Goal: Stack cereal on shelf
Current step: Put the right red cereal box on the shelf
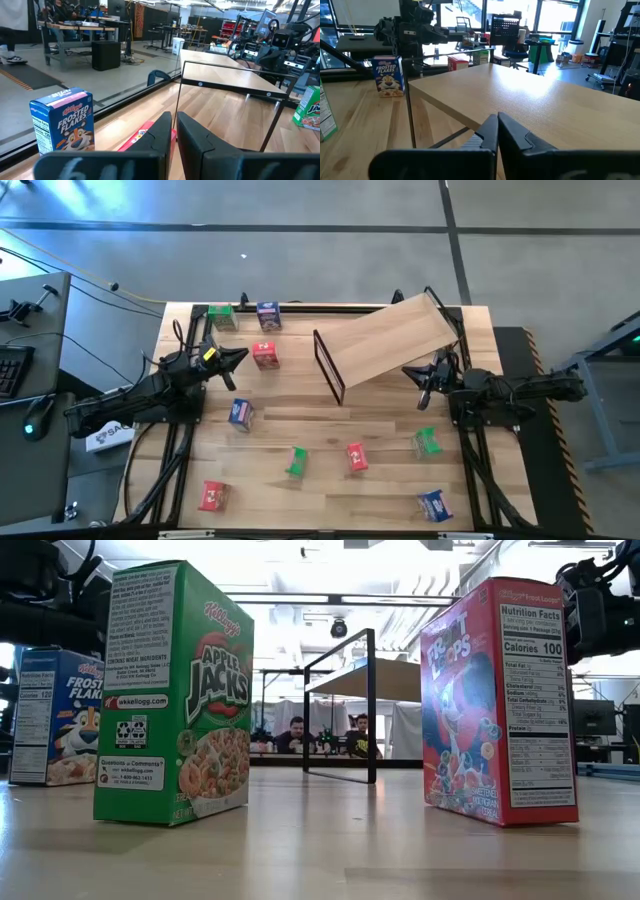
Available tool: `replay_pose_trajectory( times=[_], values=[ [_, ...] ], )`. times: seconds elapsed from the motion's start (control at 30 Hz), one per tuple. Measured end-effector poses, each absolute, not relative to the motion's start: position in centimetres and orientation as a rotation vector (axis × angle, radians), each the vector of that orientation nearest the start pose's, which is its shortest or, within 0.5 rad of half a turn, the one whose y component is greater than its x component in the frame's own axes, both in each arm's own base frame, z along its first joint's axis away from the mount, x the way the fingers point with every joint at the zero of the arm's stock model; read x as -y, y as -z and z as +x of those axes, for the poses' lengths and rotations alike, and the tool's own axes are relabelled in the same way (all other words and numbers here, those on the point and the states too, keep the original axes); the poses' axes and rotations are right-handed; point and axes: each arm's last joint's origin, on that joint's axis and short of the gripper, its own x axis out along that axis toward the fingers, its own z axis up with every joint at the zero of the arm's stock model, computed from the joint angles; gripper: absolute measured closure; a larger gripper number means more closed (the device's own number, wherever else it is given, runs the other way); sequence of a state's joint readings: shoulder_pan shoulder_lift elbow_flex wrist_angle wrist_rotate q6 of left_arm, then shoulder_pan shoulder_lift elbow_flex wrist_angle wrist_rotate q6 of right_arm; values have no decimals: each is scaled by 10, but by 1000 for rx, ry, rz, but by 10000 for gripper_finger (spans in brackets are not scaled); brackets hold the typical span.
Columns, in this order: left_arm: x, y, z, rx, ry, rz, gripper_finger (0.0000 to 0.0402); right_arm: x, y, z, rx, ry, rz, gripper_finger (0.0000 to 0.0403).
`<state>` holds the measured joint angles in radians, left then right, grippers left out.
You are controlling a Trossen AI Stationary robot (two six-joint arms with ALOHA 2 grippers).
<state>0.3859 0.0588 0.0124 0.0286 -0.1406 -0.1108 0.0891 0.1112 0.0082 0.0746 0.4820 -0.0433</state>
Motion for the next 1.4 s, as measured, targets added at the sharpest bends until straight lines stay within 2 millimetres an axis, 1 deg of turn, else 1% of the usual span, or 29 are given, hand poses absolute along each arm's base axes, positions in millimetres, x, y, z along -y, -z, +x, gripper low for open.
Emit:
replay_pose_trajectory(
  times=[1.23,1.4],
  values=[
    [-42,-166,91,11,-527,-109,381,4,-165,102,-36,396,-50,402],
    [-42,-170,91,31,-527,-40,381,4,-165,102,-36,396,-50,402]
  ],
)
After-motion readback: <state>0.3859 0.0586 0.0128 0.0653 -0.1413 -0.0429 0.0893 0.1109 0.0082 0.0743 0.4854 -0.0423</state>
